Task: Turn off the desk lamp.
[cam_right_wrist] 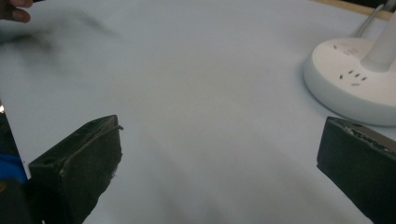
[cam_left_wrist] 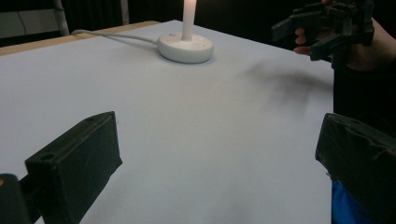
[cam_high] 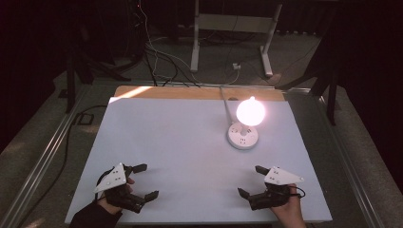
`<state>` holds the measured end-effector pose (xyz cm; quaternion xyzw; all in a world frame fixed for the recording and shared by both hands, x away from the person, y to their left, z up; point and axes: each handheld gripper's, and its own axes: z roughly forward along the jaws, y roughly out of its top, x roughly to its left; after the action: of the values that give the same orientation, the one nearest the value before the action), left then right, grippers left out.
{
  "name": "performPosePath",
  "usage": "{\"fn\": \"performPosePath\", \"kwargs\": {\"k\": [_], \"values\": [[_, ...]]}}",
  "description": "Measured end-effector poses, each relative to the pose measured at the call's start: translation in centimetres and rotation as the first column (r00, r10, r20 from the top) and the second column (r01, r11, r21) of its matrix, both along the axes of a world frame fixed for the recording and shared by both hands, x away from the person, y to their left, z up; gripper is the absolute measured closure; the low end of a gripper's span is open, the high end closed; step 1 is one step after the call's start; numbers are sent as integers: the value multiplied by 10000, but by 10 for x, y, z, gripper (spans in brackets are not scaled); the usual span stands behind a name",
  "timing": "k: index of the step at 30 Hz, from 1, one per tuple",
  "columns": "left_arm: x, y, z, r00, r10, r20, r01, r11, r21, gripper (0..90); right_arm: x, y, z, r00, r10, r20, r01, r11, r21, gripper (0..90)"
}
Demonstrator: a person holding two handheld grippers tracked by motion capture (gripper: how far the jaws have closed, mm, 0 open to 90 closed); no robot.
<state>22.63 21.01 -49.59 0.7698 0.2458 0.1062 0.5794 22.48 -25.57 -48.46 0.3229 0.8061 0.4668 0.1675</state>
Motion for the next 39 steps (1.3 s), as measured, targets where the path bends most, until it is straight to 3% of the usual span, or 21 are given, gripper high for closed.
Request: {"fn": "performPosePath", "kwargs": {"k": [15, 39], "values": [[0, 0, 0, 10000, 4, 20, -4, 10000, -59, 6, 8, -5, 28, 9968, -556, 581, 529, 9975, 471, 0], [0, 1, 1, 10000, -6, 37, 6, 9999, -106, 6, 36, -11, 47, 9896, -1267, 681, 1227, 9907, 592, 0]]}}
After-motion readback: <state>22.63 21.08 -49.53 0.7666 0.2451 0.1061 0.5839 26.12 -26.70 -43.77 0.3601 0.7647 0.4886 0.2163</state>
